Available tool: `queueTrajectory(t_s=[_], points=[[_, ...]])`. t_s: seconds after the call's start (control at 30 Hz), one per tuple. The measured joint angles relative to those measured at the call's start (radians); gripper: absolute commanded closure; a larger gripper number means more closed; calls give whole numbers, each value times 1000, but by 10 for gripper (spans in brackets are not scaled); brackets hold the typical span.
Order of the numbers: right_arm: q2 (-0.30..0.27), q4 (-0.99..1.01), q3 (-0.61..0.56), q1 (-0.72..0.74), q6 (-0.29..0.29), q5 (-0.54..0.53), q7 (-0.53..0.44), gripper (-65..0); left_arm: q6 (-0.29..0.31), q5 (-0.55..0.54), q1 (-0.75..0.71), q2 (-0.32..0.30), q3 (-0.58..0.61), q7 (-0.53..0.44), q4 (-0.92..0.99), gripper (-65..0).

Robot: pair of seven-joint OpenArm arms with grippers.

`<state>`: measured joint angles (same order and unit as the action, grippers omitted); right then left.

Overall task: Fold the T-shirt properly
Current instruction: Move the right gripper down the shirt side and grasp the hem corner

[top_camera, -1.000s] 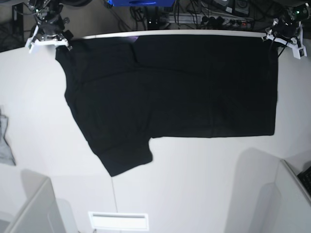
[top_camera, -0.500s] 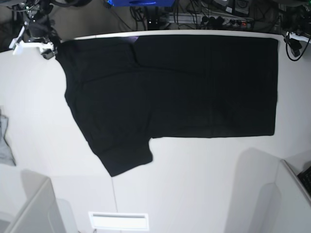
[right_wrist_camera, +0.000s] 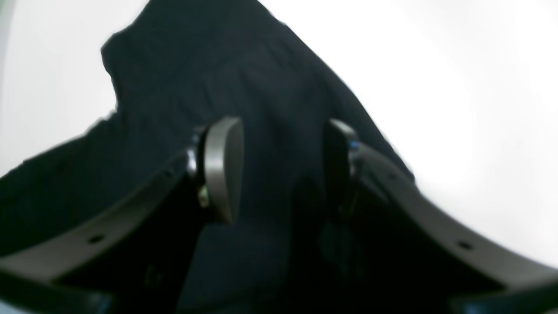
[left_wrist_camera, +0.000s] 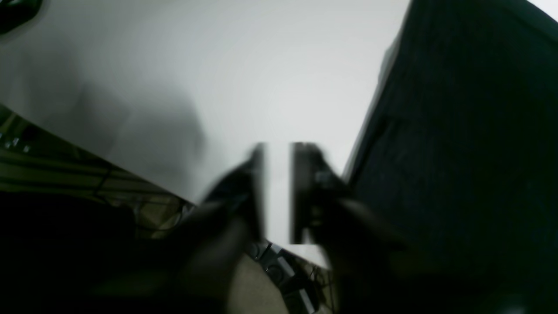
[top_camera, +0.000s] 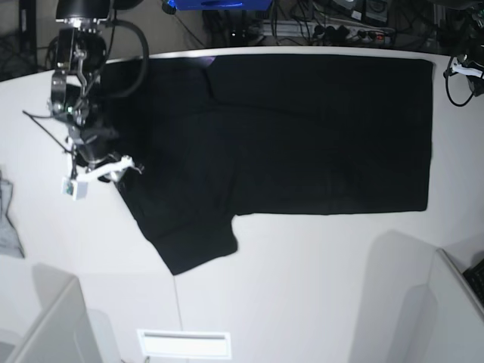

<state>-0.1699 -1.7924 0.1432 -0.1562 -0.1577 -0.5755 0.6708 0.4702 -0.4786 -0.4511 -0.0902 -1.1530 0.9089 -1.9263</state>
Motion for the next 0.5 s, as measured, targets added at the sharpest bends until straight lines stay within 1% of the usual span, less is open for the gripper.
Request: queueTrajectory(t_s=[0.07,0.13,0.27,0.33,0.4,0.5], points=[[4,55,0,84,-3,-3,53,-287,0,0,0,1,-4,0,0,0],[5,107,-1,155,0,-1,78,-299,0,0,0,1,-4,0,0,0],[5,211,-1,267,2,-1,107,-410,0,1,-4,2,-5,1,0,0],[2,283,-3,329,1,2,124,-444,0,1,-3,2,-5,1,0,0],[2,362,-3,391,0,3,145,-461,0,0,-3,2,-5,0,0,0],[2,479,-4,481,12,-2,151,-462,0,1,-3,4,-6,0,0,0]])
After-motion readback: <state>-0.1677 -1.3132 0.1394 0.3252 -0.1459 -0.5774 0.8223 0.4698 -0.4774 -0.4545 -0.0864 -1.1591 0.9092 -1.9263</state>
